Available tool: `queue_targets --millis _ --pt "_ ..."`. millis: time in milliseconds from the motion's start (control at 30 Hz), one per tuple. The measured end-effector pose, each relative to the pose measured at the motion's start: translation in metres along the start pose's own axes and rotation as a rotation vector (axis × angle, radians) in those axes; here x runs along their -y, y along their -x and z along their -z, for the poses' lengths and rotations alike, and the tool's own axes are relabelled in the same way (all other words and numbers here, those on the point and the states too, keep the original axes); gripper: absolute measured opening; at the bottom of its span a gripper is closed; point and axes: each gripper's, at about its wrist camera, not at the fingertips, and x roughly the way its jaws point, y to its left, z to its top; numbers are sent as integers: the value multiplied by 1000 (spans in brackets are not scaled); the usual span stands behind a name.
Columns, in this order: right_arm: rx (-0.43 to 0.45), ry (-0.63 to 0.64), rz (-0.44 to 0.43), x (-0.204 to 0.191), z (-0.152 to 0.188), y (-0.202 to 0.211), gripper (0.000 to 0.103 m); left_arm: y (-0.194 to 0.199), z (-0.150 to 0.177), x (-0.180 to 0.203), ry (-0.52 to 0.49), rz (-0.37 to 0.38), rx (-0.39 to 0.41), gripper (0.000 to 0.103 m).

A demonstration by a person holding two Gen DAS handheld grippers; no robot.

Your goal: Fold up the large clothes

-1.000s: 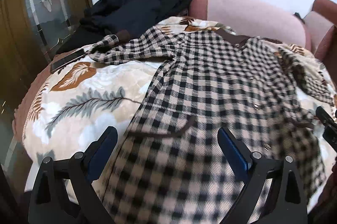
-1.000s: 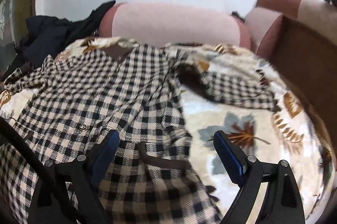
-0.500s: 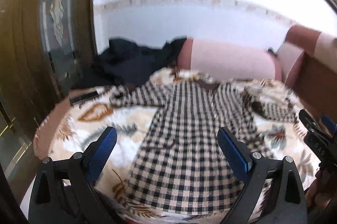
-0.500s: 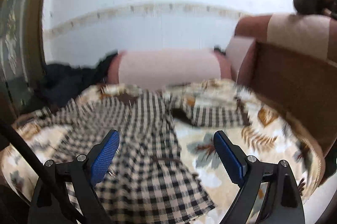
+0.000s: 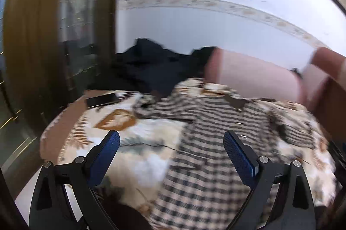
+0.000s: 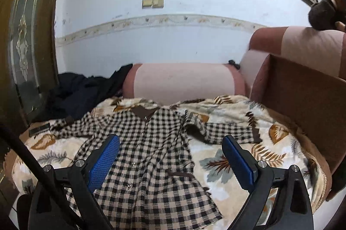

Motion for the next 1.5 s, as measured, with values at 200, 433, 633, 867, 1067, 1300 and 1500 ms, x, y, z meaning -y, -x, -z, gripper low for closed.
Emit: queue_targets --millis 200,433,633,867,1067,1300,1500 --pt "-91 43 -18 -16 14 -33 98 -102 -22 -40 18 33 -105 96" --pt "-217 81 14 -22 27 -81 98 -226 -31 -68 -33 -88 -138 94" --pt "-308 100 73 -25 36 -121 98 -315 -36 -67 -152 -145 -183 87" --pt "-399 107 122 -37 44 -160 98 -384 -42 -61 -199 -169 -247 46" --pt "-436 64 122 -40 44 -179 98 -386 -52 -150 240 -233 -315 8" --pt "-429 -10 108 -33 39 -185 98 -335 -42 -222 455 -238 -337 17" --pt "-433 -76 42 -32 40 -185 98 -258 -41 -174 327 -192 -254 47"
